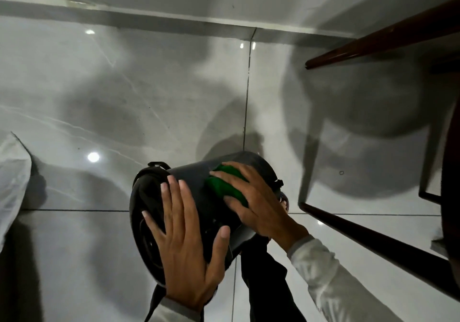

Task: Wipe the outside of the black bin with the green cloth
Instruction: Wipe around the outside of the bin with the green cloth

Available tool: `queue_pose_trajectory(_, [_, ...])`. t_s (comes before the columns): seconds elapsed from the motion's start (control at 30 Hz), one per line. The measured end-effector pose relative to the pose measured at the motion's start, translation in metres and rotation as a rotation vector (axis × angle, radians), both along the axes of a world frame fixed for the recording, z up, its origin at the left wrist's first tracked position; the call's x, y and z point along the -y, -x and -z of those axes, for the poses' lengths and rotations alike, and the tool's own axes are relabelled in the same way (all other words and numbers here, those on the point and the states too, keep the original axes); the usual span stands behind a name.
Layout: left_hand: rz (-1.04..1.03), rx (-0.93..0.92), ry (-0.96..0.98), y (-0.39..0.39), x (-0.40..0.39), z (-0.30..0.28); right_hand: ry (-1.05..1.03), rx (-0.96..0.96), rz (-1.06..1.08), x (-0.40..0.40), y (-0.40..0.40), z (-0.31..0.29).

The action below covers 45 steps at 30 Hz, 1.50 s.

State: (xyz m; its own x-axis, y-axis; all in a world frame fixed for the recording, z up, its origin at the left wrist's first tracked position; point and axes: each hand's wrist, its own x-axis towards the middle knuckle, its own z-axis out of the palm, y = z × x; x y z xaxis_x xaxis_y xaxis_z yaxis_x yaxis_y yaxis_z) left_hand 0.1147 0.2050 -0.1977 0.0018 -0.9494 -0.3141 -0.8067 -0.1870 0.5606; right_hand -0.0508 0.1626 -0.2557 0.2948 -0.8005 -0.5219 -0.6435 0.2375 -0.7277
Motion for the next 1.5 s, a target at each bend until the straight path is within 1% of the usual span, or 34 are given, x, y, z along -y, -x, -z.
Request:
queue_pose_trajectory(0.1, [-0.036, 0.009, -0.056, -0.004, 0.013, 0.004, 0.001, 0.004, 0.014, -0.024, 0.005, -0.002])
queue_pose_trajectory(0.23, [0.123, 0.081, -0.071, -0.008, 0.024, 0.008, -0.021, -0.001, 0.031, -0.043, 0.007, -0.006])
queue_pose_trajectory(0.33, [0.152, 0.088, -0.065, -0.011, 0.014, 0.010, 0.069, 0.065, 0.006, -0.052, 0.000, -0.002])
queue_pose_trajectory(0.4, [0.171, 0.106, -0.055, -0.011, 0.009, 0.013, 0.065, 0.055, 0.028, -0.055, 0.004, 0.014])
queue_pose_trajectory(0.47, [0.200, 0.123, -0.037, -0.006, 0.006, 0.014, -0.034, -0.032, 0.136, -0.051, 0.018, 0.036])
queue_pose_trajectory(0.53, [0.242, 0.136, -0.021, 0.003, 0.001, 0.013, -0.188, -0.095, 0.308, -0.043, 0.034, 0.056])
queue_pose_trajectory(0.6, [0.283, 0.156, -0.003, 0.013, -0.006, 0.013, -0.313, -0.075, 0.459, -0.037, 0.045, 0.066])
queue_pose_trajectory(0.63, [0.289, 0.160, 0.000, 0.017, -0.007, 0.012, -0.343, -0.052, 0.498, -0.038, 0.047, 0.065])
queue_pose_trajectory(0.7, [0.274, 0.160, -0.002, 0.020, -0.006, 0.013, -0.300, 0.010, 0.493, -0.044, 0.041, 0.051])
queue_pose_trajectory(0.83, [0.226, 0.149, -0.029, 0.014, 0.001, 0.012, -0.007, 0.184, 0.282, -0.076, 0.009, 0.011])
queue_pose_trajectory(0.9, [0.210, 0.133, -0.053, 0.005, 0.001, 0.011, 0.050, 0.153, 0.263, -0.082, 0.006, 0.020])
queue_pose_trajectory(0.97, [0.202, 0.110, -0.068, -0.003, 0.000, 0.011, -0.011, 0.027, 0.383, -0.078, 0.016, 0.052])
queue_pose_trajectory(1.03, [0.195, 0.094, -0.092, -0.003, -0.001, 0.010, -0.163, -0.117, 0.585, -0.070, 0.036, 0.088])
queue_pose_trajectory(1.1, [0.193, 0.085, -0.114, 0.001, -0.005, 0.008, -0.355, -0.175, 0.724, -0.066, 0.052, 0.110])
queue_pose_trajectory(1.13, [0.178, 0.069, -0.125, 0.002, -0.007, 0.008, -0.393, -0.166, 0.749, -0.067, 0.054, 0.111])
queue_pose_trajectory(1.17, [0.153, 0.046, -0.134, 0.002, -0.007, 0.009, -0.376, -0.125, 0.751, -0.068, 0.051, 0.106])
queue_pose_trajectory(1.23, [0.112, 0.019, -0.143, -0.001, -0.005, 0.011, -0.271, 0.040, 0.701, -0.069, 0.034, 0.080])
queue_pose_trajectory(1.33, [0.089, -0.019, -0.142, -0.005, -0.002, 0.011, 0.003, 0.218, 0.469, -0.080, -0.007, 0.025])
queue_pose_trajectory(1.4, [0.085, -0.022, -0.155, -0.004, -0.001, 0.009, 0.131, 0.240, 0.360, -0.086, -0.012, 0.018])
queue_pose_trajectory(1.43, [0.094, -0.014, -0.159, -0.002, -0.001, 0.008, 0.122, 0.223, 0.362, -0.086, -0.005, 0.025])
queue_pose_trajectory(1.47, [0.103, -0.008, -0.158, 0.000, -0.002, 0.008, 0.075, 0.174, 0.413, -0.085, 0.005, 0.036])
queue_pose_trajectory(1.5, [0.107, -0.003, -0.155, 0.003, -0.002, 0.007, -0.011, 0.107, 0.520, -0.082, 0.017, 0.051])
